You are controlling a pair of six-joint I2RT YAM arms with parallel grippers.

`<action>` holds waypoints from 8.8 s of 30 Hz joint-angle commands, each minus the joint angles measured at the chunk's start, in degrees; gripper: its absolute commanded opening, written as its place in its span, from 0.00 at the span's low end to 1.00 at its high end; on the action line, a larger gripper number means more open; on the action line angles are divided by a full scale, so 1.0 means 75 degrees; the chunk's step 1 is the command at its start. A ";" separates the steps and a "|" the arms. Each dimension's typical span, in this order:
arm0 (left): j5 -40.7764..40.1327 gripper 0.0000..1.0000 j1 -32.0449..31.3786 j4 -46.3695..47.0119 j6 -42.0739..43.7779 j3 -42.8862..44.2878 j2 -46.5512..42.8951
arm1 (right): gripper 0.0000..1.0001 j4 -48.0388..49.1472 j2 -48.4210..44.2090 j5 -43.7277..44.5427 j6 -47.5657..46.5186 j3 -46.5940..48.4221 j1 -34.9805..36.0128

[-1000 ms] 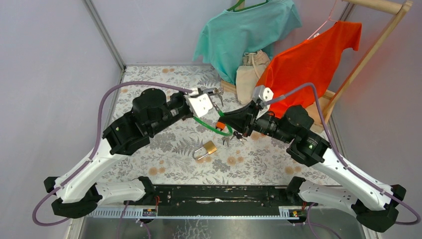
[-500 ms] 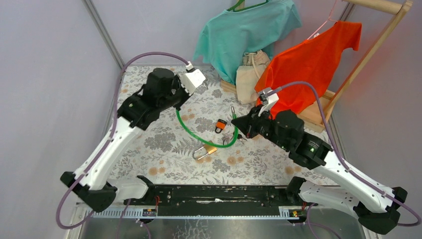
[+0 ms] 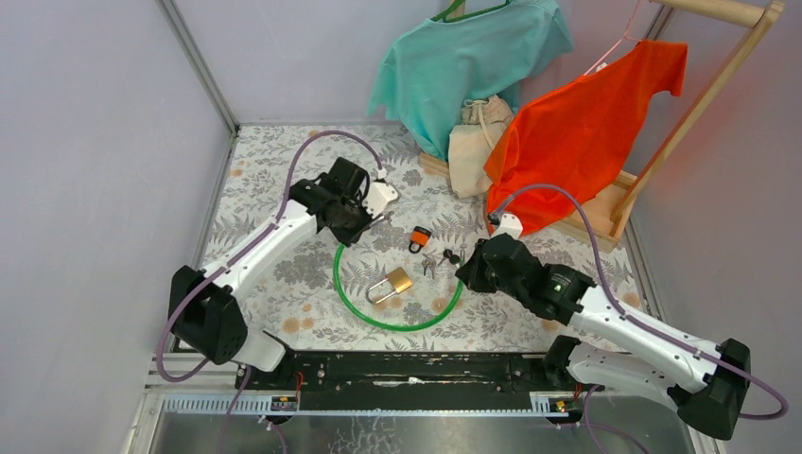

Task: Unlock with the key

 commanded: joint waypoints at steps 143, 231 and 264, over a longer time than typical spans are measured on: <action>0.3554 0.97 0.1361 0.0091 -0.1119 0.0037 0.0124 | 0.00 0.2557 0.4876 -0.2759 -0.2377 0.1488 -0.1287; 0.7172 0.00 0.1032 -0.0059 -0.2050 0.0147 -0.1078 | 0.70 0.4150 0.2116 -0.6375 -0.3133 0.2005 -0.0843; 0.8518 0.00 0.1036 0.1666 -0.3461 0.0063 -0.2192 | 0.41 0.9191 0.1564 -0.6961 -0.1322 -0.0264 -0.0845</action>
